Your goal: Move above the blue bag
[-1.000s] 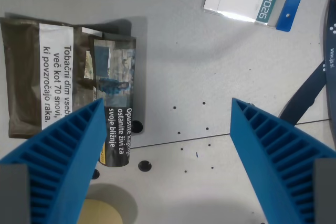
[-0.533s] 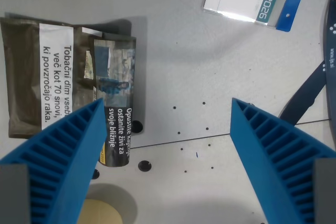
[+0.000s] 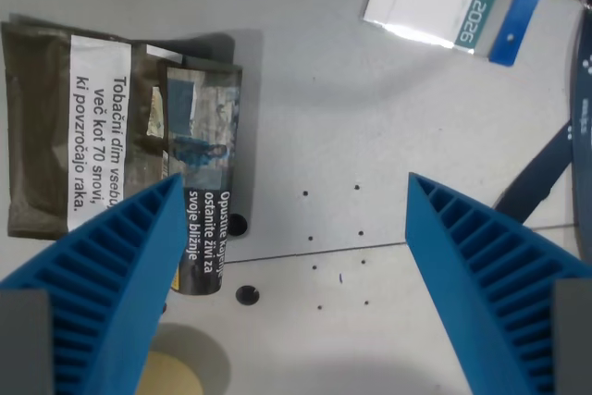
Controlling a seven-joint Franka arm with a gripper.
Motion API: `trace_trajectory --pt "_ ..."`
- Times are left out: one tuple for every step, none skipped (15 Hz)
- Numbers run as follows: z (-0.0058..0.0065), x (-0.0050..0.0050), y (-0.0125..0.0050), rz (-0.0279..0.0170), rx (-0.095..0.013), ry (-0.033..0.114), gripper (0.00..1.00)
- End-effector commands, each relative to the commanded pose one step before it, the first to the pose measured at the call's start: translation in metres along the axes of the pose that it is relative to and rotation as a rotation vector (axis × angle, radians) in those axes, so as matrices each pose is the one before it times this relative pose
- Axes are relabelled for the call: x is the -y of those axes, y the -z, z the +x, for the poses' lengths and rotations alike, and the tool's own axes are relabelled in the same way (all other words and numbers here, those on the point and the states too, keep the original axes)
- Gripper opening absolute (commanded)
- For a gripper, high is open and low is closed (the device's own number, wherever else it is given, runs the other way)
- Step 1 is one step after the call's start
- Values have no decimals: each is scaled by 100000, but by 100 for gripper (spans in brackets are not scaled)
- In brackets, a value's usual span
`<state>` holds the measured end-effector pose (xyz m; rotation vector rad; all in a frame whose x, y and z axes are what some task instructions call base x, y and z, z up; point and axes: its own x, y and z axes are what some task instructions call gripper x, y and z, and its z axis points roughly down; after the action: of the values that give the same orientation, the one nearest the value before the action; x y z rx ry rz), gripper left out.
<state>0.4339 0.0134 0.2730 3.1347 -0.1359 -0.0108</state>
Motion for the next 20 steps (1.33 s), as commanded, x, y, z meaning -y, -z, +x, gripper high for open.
trace_trajectory --pt "969 374 -519 -478 -667 17785 100" --pt "242 76 -203 -98 135 3226 100" --pt "263 76 -211 -80 41 3333 100" --pt "279 70 -217 -78 336 3181 100" --pt "296 62 -221 -86 173 3333 100" --pt "308 51 -230 -36 121 3333 100" --pt "318 37 -240 -92 -186 3333 100" --pt "327 25 -255 -73 41 3333 100" --pt "337 15 -269 -50 -192 3333 100" --pt "345 7 -286 -29 -190 3333 100" --pt "351 0 -303 -55 -85 3333 100" --pt "359 -10 -315 -51 -251 3333 100" --pt "365 -23 -325 -33 20 3333 100" --pt "371 -40 -332 -46 -203 3333 100" --pt "373 -57 -337 -33 -118 3333 100" --pt "375 -75 -340 -45 -235 3333 100" --pt "373 -91 -345 -62 0 3333 100" --pt "369 -106 -349 -103 -186 3333 100" --pt "364 -118 -350 -84 -175 3333 100" --pt "356 -130 -350 -102 -105 3333 100"
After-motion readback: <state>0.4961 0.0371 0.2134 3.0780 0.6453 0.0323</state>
